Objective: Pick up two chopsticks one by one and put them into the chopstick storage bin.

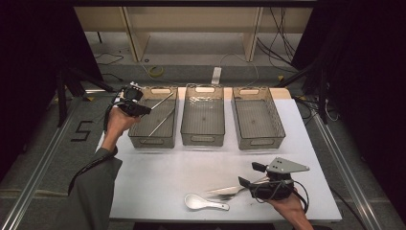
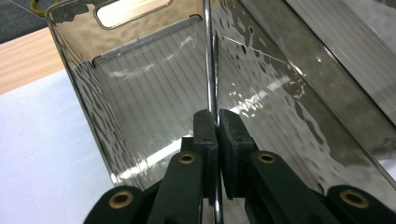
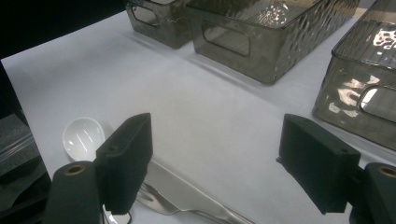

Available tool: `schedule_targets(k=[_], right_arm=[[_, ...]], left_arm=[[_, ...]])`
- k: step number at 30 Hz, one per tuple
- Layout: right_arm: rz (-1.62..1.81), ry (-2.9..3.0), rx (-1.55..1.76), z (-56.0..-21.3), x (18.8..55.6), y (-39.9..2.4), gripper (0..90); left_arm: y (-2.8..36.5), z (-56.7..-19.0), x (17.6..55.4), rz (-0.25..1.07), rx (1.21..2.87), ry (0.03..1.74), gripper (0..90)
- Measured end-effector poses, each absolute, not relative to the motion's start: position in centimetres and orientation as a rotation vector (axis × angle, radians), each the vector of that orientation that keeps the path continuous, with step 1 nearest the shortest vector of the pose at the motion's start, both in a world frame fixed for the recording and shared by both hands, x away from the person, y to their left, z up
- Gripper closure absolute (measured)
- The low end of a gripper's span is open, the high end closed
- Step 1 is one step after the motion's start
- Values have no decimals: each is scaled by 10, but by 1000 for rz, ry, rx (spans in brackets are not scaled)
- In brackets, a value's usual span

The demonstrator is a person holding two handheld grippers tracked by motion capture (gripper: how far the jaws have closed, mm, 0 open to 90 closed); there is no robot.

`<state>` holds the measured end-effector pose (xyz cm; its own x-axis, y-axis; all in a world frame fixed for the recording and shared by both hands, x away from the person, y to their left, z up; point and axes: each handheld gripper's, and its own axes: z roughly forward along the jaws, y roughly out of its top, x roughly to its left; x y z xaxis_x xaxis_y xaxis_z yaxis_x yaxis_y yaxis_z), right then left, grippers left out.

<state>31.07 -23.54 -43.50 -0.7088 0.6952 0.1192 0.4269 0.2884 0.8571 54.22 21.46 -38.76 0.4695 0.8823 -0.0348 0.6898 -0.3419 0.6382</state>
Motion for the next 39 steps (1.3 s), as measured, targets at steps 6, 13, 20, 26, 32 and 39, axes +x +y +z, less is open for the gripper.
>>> schedule_targets(k=[6,13,20,26,32,39], right_arm=[[1387,2280,1026,-435,310,-236,268],[1386,2284,1024,-435,311,-235,268],[1386,2289,1025,-435,311,-234,268],[1383,2300,1018,-436,310,-232,268],[1374,2320,1009,-436,310,-230,268],[1370,2350,994,-436,309,-224,268]], left_arm=[[215,-396,547,455,2077,1330,841],[211,-397,544,417,2040,1284,579],[201,-390,530,291,2027,1251,367],[191,-388,504,221,1987,1178,270],[183,-383,482,215,1970,1122,238],[169,-387,464,229,1972,1067,197]])
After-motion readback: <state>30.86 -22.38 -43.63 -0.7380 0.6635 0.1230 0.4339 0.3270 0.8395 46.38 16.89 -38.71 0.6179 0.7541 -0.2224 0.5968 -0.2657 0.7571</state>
